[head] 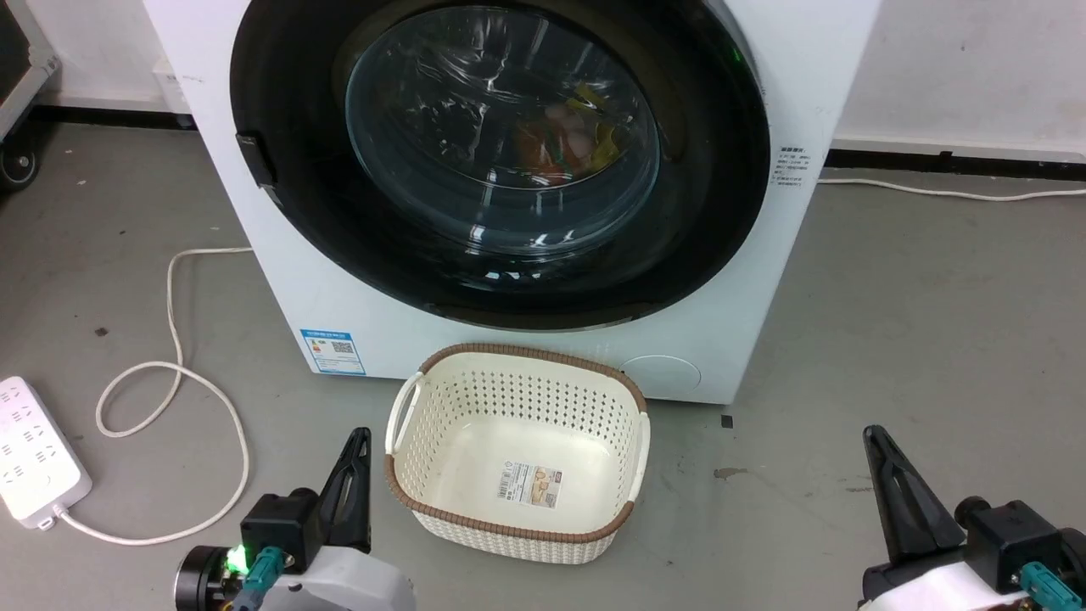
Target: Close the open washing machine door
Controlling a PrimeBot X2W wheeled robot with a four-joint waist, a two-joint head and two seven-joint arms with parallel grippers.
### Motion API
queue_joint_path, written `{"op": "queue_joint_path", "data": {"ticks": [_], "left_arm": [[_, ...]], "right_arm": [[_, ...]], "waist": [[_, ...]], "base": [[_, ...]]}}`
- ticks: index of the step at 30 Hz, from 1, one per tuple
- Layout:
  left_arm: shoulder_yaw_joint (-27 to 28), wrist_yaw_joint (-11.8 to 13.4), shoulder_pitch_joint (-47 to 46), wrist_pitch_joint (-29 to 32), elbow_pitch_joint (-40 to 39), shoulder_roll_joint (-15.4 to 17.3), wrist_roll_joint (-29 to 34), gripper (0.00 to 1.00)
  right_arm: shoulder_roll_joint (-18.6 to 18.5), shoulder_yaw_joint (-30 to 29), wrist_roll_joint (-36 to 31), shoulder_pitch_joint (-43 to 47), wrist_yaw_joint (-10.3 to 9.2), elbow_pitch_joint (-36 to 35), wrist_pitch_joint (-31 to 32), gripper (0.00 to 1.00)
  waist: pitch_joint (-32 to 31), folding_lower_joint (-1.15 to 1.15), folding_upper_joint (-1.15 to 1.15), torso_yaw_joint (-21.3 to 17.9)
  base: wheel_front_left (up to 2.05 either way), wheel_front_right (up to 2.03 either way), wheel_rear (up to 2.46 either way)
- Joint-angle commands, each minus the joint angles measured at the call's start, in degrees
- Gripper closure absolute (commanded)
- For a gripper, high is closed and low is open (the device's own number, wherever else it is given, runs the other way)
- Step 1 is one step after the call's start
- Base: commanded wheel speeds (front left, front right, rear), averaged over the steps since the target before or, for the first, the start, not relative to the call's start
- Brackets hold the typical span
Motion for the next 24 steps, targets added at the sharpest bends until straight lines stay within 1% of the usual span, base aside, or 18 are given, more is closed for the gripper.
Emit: {"op": "queue_joint_path", "data": {"ticks": [1,24], "left_arm": [[0.24,0.27,0.55,0.30,-0.44,0.04,0.47,1.00],[1.18,0.58,0.88,2.99,-2.69,-0.03,1.85,1.00]], "right_arm": [[0.08,0.19,-0.02,-0.66,-0.01,-0.16,0.28,1.00],[0.13,0.97,-0.02,-1.27,-0.02,-0.25,2.99,1.00]], "waist": [[-0.01,0.00,0.00,-0.02],[-0.27,0.00,0.00,-0.42]], "base": [[0.00,0.00,0.00],[0.00,0.00,0.00]]}}
